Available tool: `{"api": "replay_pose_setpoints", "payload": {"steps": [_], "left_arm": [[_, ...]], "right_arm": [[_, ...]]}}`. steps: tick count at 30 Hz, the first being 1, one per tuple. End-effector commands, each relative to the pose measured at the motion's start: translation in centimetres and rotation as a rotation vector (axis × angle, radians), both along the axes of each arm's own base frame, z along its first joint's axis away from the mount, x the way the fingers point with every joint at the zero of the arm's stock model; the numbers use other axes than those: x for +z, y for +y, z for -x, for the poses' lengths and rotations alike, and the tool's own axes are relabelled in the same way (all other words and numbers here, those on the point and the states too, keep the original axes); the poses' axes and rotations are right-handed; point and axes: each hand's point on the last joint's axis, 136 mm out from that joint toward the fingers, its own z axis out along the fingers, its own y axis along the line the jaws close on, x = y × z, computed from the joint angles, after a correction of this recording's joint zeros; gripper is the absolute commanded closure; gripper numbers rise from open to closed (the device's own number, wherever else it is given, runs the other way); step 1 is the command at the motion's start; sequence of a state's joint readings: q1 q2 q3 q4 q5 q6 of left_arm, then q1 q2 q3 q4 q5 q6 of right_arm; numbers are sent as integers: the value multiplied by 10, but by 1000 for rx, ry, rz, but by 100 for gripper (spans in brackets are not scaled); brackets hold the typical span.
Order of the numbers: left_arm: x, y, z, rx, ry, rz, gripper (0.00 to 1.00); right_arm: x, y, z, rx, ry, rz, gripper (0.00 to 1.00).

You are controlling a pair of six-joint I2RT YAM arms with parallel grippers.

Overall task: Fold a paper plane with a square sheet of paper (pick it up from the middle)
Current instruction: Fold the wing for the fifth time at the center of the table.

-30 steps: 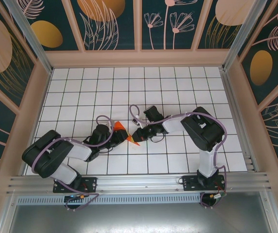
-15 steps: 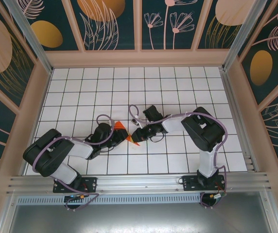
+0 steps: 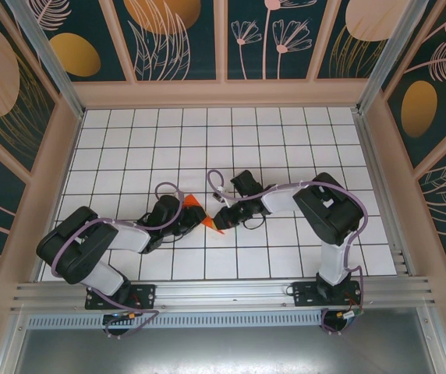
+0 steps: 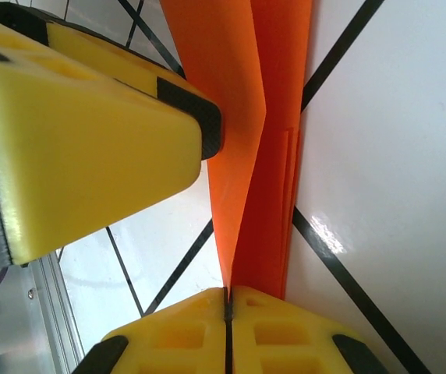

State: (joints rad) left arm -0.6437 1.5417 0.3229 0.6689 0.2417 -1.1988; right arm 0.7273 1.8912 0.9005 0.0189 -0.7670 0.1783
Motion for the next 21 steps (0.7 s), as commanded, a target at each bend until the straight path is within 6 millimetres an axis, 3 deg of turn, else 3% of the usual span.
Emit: {"api": "replay_pose_setpoints", "payload": {"steps": [1,6,10,16,21], "left_arm": [[-43,21,13,43,119,-146,67],[-44,22,13,41,121,-152,67],[-44,22,14,38,123,-151,67],[-42,21,12,42,118,-148,68],[-43,22,13,40,124,-149,69]], "right_arm": [[-9,-14,6,-23,10,77,88],[32,-15,-8,-110,-80,39,76],[47,-10,-11,-147,-112,33,75],[36,12,-7,-104,-99,55,94],[21,19,-4,-83,-82,77,99]]}}
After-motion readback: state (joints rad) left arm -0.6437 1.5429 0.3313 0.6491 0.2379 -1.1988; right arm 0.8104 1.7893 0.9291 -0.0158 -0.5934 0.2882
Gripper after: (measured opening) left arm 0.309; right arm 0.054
